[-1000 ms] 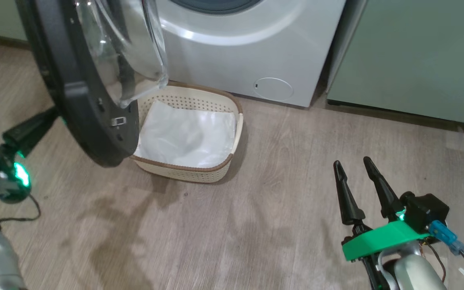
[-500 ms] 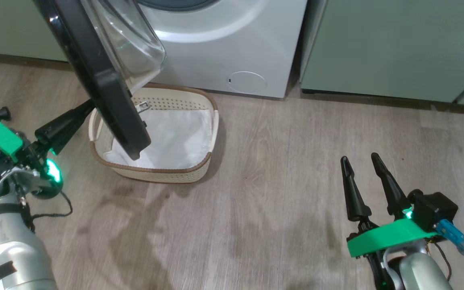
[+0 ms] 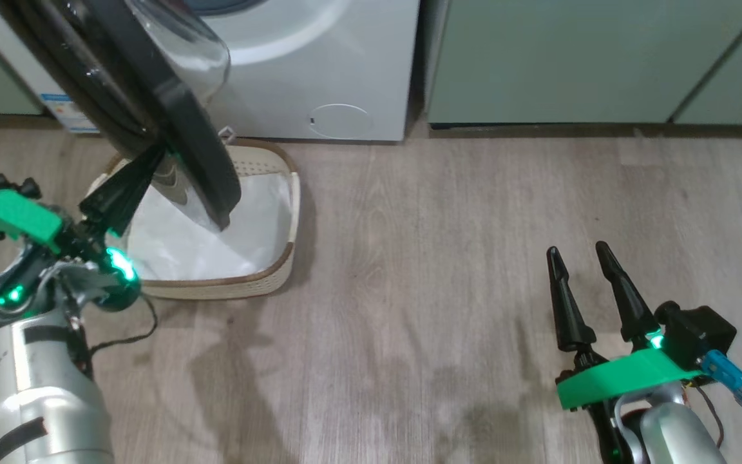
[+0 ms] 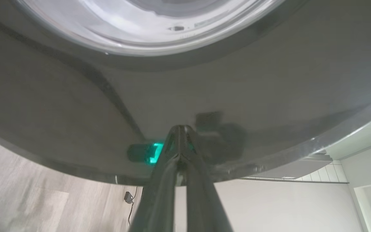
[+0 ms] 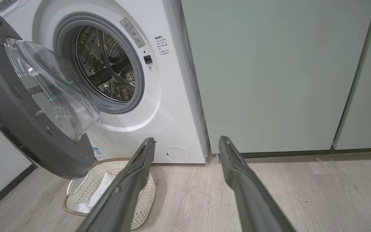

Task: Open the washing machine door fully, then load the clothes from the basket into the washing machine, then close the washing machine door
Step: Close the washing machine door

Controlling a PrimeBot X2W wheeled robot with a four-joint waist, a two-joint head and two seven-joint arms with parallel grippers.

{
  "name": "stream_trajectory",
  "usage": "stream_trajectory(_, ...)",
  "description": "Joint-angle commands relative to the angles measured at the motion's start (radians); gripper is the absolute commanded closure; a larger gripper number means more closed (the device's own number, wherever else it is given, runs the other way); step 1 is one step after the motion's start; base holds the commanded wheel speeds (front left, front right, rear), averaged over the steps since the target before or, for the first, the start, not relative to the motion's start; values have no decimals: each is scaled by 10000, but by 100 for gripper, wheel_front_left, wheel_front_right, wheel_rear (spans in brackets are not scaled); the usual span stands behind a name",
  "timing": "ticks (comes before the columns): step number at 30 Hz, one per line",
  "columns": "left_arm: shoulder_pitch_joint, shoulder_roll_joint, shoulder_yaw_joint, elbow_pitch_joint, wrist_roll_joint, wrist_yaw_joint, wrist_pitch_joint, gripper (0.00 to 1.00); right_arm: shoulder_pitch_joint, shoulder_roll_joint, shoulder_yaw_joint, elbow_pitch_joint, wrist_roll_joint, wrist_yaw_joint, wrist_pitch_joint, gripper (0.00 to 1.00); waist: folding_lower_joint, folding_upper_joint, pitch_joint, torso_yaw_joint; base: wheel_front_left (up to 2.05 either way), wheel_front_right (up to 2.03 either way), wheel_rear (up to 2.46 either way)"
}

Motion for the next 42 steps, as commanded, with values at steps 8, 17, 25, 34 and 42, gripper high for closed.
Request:
stream_trajectory(8,-353,212,-520,-63,-1104,-423,-1480,100,-145,-24,204,-466,113,71,-93,0,0,0,343,-985,0,0,0)
stream_trajectory(17,-887,211,-579,221,-1886,-518,-3039,100,-206,-24,194,-527,329,71,-93,0,0,0,820,-2092,0,0,0)
stream_trajectory(25,-1603,214,-490,-56,-2037,-588,-4206,100,-293,-24,237,-696,641,71,-93,0,0,0,1332,-3139,0,0,0)
stream_trajectory(34,-2879,412,-345,78,-1445,-602,-5804,100,-336,-24,388,-786,1143,71,-93,0,0,0,1948,-4163,0,0,0)
stream_trajectory(42,-4231,810,-123,824,-1068,-544,-7074,100,-361,-24,471,-864,1424,71,-93,0,0,0,2337,-4720,0,0,0)
